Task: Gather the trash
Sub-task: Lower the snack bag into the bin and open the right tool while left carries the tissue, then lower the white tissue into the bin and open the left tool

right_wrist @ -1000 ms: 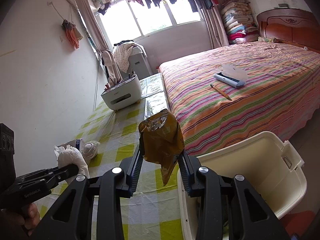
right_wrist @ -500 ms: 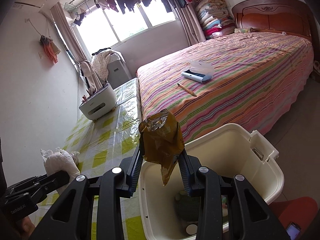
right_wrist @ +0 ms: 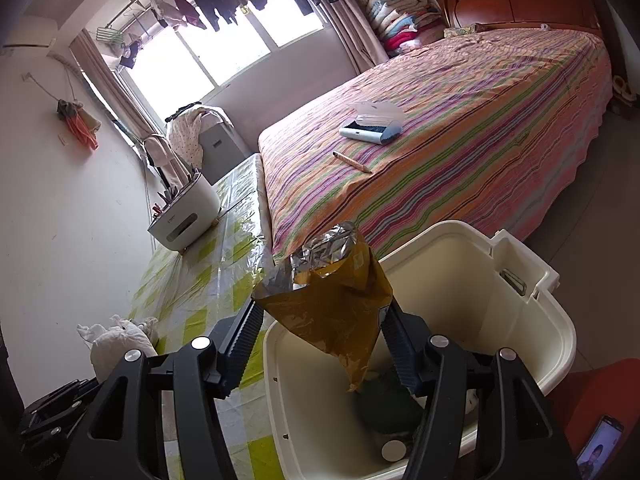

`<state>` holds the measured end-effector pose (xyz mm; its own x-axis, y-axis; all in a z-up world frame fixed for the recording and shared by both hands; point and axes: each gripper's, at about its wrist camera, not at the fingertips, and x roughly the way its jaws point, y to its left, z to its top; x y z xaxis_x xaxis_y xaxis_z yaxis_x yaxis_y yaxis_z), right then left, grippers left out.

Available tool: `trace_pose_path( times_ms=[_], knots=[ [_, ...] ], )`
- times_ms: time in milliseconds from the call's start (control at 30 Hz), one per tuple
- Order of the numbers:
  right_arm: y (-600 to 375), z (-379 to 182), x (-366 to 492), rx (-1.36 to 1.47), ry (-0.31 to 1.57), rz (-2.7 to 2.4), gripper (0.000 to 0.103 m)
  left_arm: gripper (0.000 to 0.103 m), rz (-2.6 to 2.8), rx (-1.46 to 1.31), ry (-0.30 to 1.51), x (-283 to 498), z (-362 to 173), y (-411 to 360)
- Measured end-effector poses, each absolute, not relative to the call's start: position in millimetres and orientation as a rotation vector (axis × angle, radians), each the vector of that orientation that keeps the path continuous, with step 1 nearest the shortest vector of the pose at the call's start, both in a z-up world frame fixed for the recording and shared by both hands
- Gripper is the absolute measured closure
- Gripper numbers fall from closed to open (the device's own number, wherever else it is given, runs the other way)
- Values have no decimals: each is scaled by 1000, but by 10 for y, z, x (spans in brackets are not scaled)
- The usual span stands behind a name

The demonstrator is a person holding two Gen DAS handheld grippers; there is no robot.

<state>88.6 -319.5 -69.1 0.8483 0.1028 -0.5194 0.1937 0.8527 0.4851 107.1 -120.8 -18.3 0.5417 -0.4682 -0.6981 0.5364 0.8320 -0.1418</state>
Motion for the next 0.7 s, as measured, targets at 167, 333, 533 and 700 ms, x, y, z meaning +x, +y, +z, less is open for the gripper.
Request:
trace_pose_path(
  times_ms=[167,333,533,700],
  knots=[
    [-3259,-696,864,611,540,-36,40,82,-600,96,816,1094,-225,-1255],
    [-3255,-726,905,614,568,-32,37,82,-597,102,825,1131,-253,-1299],
    [-3365,-702,812,679,498,-37,37,82,-600,115,829,1153,-293,-1383],
    [-3459,-669,723,719,442,-77,37,82,-608,113,854,1235,-376,-1510]
  ],
)
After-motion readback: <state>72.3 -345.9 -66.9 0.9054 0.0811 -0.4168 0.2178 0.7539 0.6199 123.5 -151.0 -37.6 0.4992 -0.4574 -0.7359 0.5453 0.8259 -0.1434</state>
